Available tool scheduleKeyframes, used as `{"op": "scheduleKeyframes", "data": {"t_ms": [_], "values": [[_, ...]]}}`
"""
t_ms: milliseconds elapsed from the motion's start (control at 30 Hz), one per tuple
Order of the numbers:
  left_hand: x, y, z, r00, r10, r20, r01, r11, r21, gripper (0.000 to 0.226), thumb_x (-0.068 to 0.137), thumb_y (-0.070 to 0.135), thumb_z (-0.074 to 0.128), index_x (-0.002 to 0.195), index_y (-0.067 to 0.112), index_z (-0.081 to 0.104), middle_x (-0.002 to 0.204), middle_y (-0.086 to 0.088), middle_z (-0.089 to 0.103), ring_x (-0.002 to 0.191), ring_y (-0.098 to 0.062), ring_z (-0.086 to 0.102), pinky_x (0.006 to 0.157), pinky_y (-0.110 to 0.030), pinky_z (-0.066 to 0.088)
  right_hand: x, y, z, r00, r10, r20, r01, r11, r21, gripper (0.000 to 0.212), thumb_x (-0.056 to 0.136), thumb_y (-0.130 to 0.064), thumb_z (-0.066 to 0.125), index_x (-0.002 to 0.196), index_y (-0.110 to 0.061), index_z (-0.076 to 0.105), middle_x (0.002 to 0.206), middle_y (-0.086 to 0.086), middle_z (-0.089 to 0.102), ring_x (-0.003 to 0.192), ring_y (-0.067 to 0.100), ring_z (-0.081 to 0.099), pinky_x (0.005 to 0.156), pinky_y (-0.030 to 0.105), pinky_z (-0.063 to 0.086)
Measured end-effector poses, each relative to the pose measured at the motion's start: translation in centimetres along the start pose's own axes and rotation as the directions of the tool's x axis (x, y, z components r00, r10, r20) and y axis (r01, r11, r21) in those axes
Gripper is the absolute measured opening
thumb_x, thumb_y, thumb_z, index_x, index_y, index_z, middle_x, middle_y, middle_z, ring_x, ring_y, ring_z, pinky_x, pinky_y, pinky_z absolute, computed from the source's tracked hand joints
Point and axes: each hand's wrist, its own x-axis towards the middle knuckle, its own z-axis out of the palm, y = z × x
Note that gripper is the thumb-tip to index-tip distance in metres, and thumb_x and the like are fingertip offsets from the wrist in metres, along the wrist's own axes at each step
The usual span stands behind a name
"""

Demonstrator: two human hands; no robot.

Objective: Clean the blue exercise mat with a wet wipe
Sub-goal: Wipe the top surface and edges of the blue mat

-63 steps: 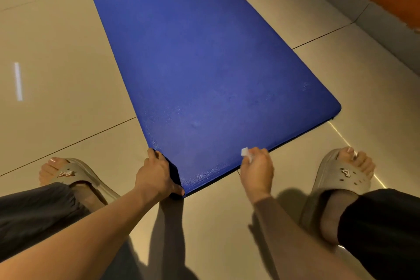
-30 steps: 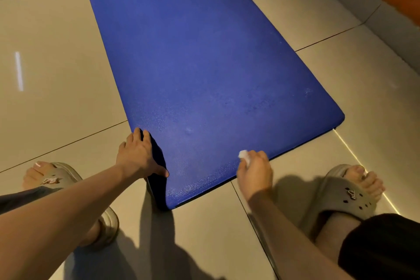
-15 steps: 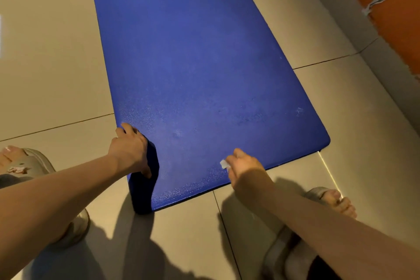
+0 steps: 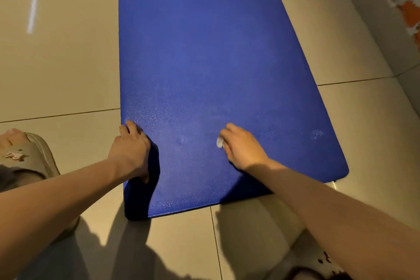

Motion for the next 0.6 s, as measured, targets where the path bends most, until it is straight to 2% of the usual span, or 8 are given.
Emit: {"op": "scheduleKeyframes", "data": {"t_ms": [67, 200, 300, 367, 467, 567, 600], "values": [[0.0, -0.1, 0.3, 1.000, 0.011, -0.012, -0.011, 1.000, -0.018, 0.128, 0.054, 0.072, 0.085, 0.146, -0.002, 0.037, 0.147, -0.027, 0.029, 0.129, -0.040, 0.038, 0.098, -0.035, 0.052, 4.3, 0.6, -1.0, 0.997, -0.002, -0.079, 0.001, 1.000, -0.014, 0.022, 0.087, 0.005, 0.053, 0.088, -0.014, 0.062, 0.091, 0.001, 0.056, 0.075, 0.021, 0.051, 0.068, 0.038, 0.047], [-0.1, -0.3, 0.4, 1.000, 0.006, 0.002, -0.005, 0.997, -0.074, 0.135, 0.056, 0.067, 0.088, 0.154, 0.000, 0.024, 0.159, -0.025, 0.014, 0.143, -0.041, 0.027, 0.101, -0.037, 0.052, 11.9, 1.7, -2.5, 0.984, 0.077, -0.160, -0.087, 0.995, -0.056, 0.023, 0.088, 0.006, 0.050, 0.088, -0.015, 0.061, 0.098, 0.004, 0.058, 0.081, 0.026, 0.059, 0.075, 0.038, 0.051], [-0.5, -0.5, 0.2, 1.000, 0.013, -0.007, -0.013, 0.996, -0.092, 0.138, 0.057, 0.066, 0.089, 0.157, 0.002, 0.017, 0.163, -0.022, 0.009, 0.146, -0.038, 0.025, 0.102, -0.038, 0.052, 12.9, 1.9, -2.4, 0.973, 0.136, -0.187, -0.146, 0.989, -0.036, 0.019, 0.094, -0.001, 0.049, 0.089, -0.010, 0.064, 0.099, 0.007, 0.059, 0.083, 0.028, 0.060, 0.078, 0.042, 0.053], [-0.9, -0.7, 0.1, 1.000, 0.015, -0.014, -0.017, 0.994, -0.104, 0.139, 0.057, 0.066, 0.088, 0.157, 0.003, 0.015, 0.163, -0.020, 0.008, 0.146, -0.037, 0.025, 0.102, -0.038, 0.051, 10.1, 1.1, -1.8, 0.987, 0.095, -0.132, -0.099, 0.995, -0.018, 0.021, 0.095, -0.004, 0.048, 0.087, -0.012, 0.066, 0.098, 0.005, 0.060, 0.084, 0.027, 0.061, 0.079, 0.038, 0.052], [-1.3, -0.9, -0.1, 1.000, 0.024, -0.018, -0.026, 0.992, -0.122, 0.140, 0.054, 0.067, 0.089, 0.157, 0.004, 0.017, 0.162, -0.019, 0.009, 0.145, -0.036, 0.024, 0.103, -0.039, 0.051, 2.7, 0.8, -0.9, 0.998, -0.055, 0.025, 0.056, 0.998, -0.019, 0.016, 0.096, -0.014, 0.053, 0.082, -0.016, 0.059, 0.090, 0.003, 0.054, 0.079, 0.031, 0.059, 0.069, 0.035, 0.044], [-1.4, -1.1, -0.2, 1.000, 0.024, -0.008, -0.025, 0.991, -0.134, 0.142, 0.054, 0.067, 0.089, 0.158, 0.005, 0.015, 0.163, -0.018, 0.008, 0.147, -0.036, 0.022, 0.106, -0.040, 0.050, -4.8, 0.9, -0.4, 0.943, -0.229, 0.243, 0.237, 0.971, -0.004, 0.011, 0.091, -0.009, 0.058, 0.092, -0.019, 0.062, 0.092, 0.000, 0.051, 0.076, 0.023, 0.054, 0.063, 0.030, 0.039], [-1.4, -1.1, -0.2, 1.000, 0.026, -0.008, -0.027, 0.990, -0.135, 0.143, 0.054, 0.067, 0.089, 0.158, 0.004, 0.013, 0.164, -0.018, 0.007, 0.148, -0.036, 0.021, 0.107, -0.040, 0.049, -6.4, 1.2, -0.3, 0.917, -0.288, 0.275, 0.297, 0.955, 0.006, 0.019, 0.086, -0.003, 0.060, 0.095, -0.019, 0.064, 0.091, 0.000, 0.051, 0.075, 0.020, 0.051, 0.060, 0.028, 0.037]]}}
